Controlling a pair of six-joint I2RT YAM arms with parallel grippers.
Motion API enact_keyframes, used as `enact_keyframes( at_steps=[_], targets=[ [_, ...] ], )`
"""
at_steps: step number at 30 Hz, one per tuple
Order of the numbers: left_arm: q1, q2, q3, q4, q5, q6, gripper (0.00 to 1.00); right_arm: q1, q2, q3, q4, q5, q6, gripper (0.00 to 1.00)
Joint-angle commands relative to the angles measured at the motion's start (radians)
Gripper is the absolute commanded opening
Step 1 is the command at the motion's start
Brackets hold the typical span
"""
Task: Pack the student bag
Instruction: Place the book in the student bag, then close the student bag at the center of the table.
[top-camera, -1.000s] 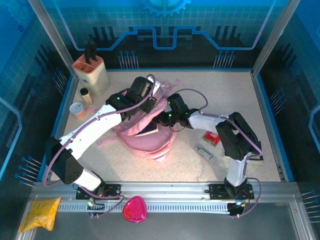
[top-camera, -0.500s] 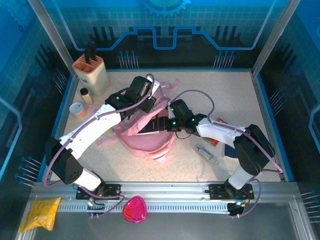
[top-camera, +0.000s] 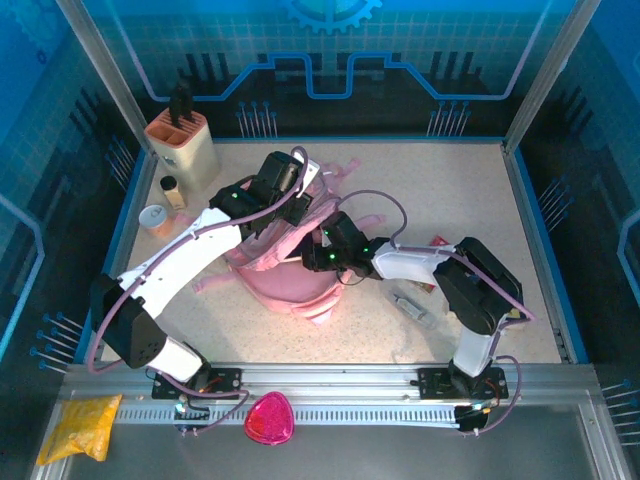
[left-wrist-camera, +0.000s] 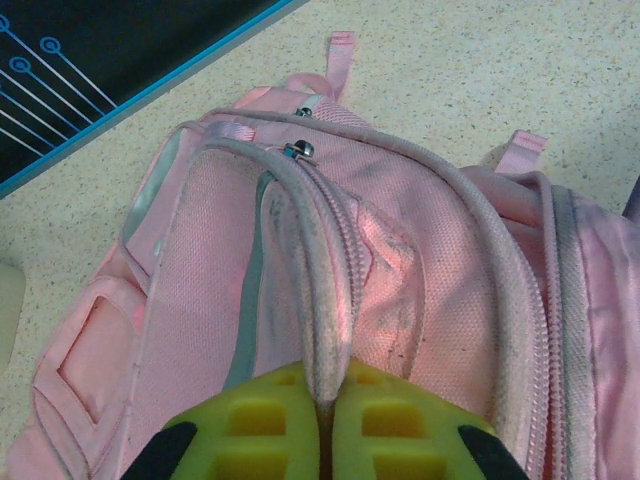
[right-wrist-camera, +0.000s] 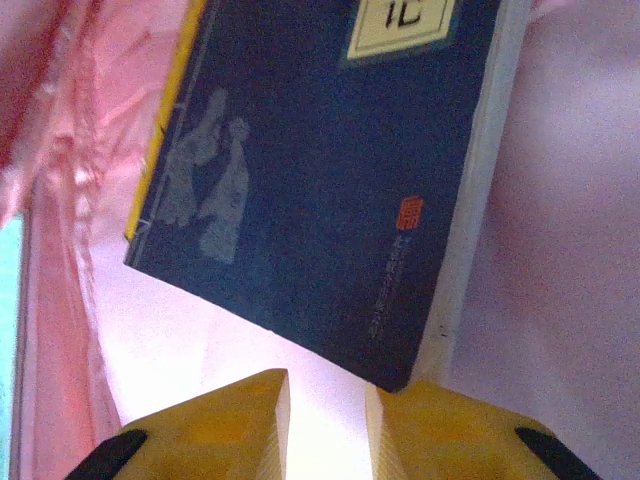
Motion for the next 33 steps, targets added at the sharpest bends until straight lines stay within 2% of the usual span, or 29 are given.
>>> enact_keyframes(
  at_steps=[1, 4, 10, 17, 22, 28, 30, 33],
  targets=[
    [0.000, -0.066, 0.024, 0.084, 0.026, -0.005, 0.00, 0.003, 0.026, 0.048, 0.134, 0.063, -0.028, 0.27],
    [0.001, -0.061, 0.026, 0.069, 0.011, -0.004, 0.00, 0.004, 0.003, 0.035, 0.113, 0.026, -0.023, 0.33],
    [0.003, -0.078, 0.003, 0.065, 0.011, -0.018, 0.00, 0.015, -0.179, -0.129, 0.098, -0.003, -0.066, 0.42],
    [0.003, -0.077, -0.076, 0.067, 0.012, -0.041, 0.00, 0.009, -0.455, -0.260, -0.084, 0.075, -0.118, 0.57],
    [0.002, -0.090, -0.153, 0.093, 0.078, -0.065, 0.00, -0.005, -0.600, -0.299, -0.205, 0.153, -0.135, 0.61],
    [0.001, -0.106, -0.202, 0.099, 0.232, -0.107, 0.14, -0.084, -0.721, -0.315, -0.305, 0.171, -0.129, 0.70],
    [0.001, -0.119, -0.221, 0.112, 0.269, -0.133, 0.23, -0.109, -0.744, -0.310, -0.336, 0.172, -0.134, 0.72],
    [0.000, -0.145, -0.260, 0.137, 0.333, -0.165, 0.42, -0.150, -0.768, -0.302, -0.374, 0.186, -0.172, 0.77]
  ],
)
